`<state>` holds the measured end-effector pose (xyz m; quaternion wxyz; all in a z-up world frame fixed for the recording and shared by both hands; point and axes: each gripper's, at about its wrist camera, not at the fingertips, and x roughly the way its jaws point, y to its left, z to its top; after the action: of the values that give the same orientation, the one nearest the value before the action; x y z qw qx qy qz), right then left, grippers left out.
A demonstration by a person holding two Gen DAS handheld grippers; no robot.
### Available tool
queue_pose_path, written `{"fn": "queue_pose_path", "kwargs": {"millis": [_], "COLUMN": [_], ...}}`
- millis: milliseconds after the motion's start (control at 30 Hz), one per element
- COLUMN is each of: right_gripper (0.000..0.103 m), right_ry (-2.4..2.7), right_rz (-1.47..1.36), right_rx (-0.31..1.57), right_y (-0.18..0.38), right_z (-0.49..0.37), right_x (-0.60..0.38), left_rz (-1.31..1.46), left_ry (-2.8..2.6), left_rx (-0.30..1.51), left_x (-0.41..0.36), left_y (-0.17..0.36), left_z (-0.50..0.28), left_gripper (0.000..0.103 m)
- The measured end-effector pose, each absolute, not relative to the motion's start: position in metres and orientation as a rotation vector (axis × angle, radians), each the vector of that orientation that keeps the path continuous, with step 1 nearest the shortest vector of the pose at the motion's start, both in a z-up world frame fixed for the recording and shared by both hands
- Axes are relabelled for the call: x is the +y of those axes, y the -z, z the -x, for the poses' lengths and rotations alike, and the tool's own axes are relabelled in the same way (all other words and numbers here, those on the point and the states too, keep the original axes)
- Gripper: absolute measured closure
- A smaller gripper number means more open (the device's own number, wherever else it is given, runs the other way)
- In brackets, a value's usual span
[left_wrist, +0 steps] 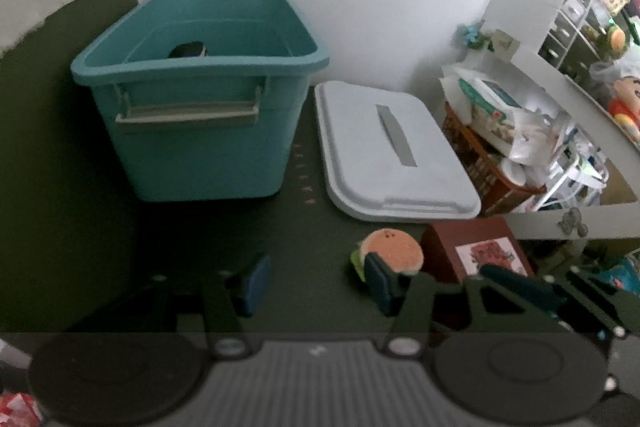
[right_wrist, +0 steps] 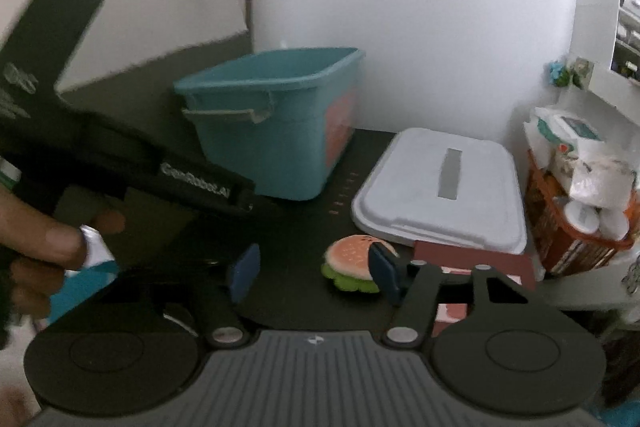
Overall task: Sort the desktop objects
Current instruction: 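Lower the left tool's open fingers around the hamburger plush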
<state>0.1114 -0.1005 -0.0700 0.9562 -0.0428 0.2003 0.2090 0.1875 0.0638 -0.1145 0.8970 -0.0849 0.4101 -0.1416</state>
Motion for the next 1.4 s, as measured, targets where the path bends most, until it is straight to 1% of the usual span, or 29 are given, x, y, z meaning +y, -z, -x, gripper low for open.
{"fn": "queue_pose_path", "kwargs": {"millis": [100,300,533,733,933,1033,1100,1200,1400], "right_gripper": [0.047,0.046,0.045,0.044,0.044,0.047,0.052,0.055,0.056], "right_ry": [-0.399,-0.355,-0.336,-0.315,-0.310,-0.320,-0.329,-0.351,-0.411], "right_rz": [0.125,0.165,0.199,0.224,0.210,0.208,0.209,0.207,0.173], "right_rx": [0.426,0.451,0.438,0.445,0.498,0.502,0.502,0.503,0.499], "right_y": [0.075,0.085,0.095,0.100,0.111,0.114,0.115,0.115,0.111], "right_z": [-0.123,-0.144,-0.158,-0.166,-0.175,-0.176,-0.175,-0.170,-0.154], "right_x": [-0.090,-0.077,-0.075,-0.072,-0.072,-0.074,-0.074,-0.074,-0.073], "left_rz": [0.170,0.208,0.174,0.203,0.209,0.202,0.196,0.186,0.162], "left_ry": [0.290,0.284,0.300,0.294,0.305,0.309,0.310,0.307,0.295], "left_rx": [0.851,0.881,0.851,0.876,0.892,0.894,0.894,0.897,0.898], "left_x": [0.063,0.068,0.062,0.062,0.058,0.056,0.055,0.054,0.053], "left_y": [0.118,0.132,0.132,0.145,0.150,0.151,0.151,0.151,0.150], "left_z": [-0.193,-0.205,-0.219,-0.236,-0.241,-0.242,-0.242,-0.241,-0.237], "left_gripper": [0.049,0.050,0.050,0.050,0.050,0.050,0.050,0.050,0.050]}}
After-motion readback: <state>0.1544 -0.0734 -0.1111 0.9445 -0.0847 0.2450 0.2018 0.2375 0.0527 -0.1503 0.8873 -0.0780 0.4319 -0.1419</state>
